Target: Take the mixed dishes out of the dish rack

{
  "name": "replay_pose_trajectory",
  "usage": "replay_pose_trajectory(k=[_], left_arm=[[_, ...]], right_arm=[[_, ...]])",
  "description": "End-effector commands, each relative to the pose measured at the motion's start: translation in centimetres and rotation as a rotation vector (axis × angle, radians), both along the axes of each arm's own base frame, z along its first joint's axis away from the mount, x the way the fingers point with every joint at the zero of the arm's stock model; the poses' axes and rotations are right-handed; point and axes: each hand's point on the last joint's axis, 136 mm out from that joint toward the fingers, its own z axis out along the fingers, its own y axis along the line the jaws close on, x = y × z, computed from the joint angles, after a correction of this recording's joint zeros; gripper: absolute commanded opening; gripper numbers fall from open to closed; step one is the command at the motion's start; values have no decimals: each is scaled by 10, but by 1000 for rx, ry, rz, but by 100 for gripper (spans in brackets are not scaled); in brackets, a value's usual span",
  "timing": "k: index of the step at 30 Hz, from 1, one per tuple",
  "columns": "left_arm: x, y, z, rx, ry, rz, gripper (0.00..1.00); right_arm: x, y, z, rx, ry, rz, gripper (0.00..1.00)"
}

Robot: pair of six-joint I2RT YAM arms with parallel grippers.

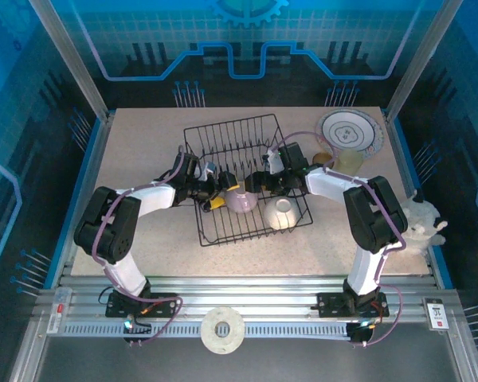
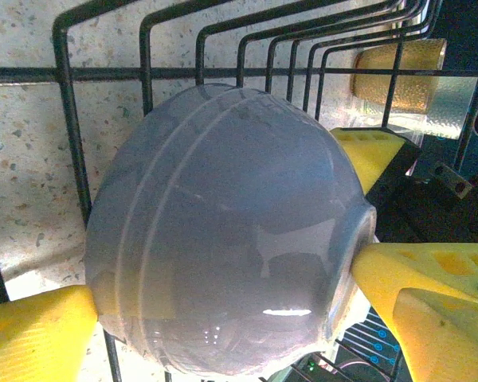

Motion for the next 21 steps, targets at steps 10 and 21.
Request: replay_pose_trajectory(k=[10, 21], left_arm=[[0, -6, -21, -10, 63, 15, 86], [2, -7, -13, -19, 51, 9, 90]], right_arm=[[-29, 16, -12, -34, 81, 56, 94], [-31, -5, -50, -60, 174, 2, 75]])
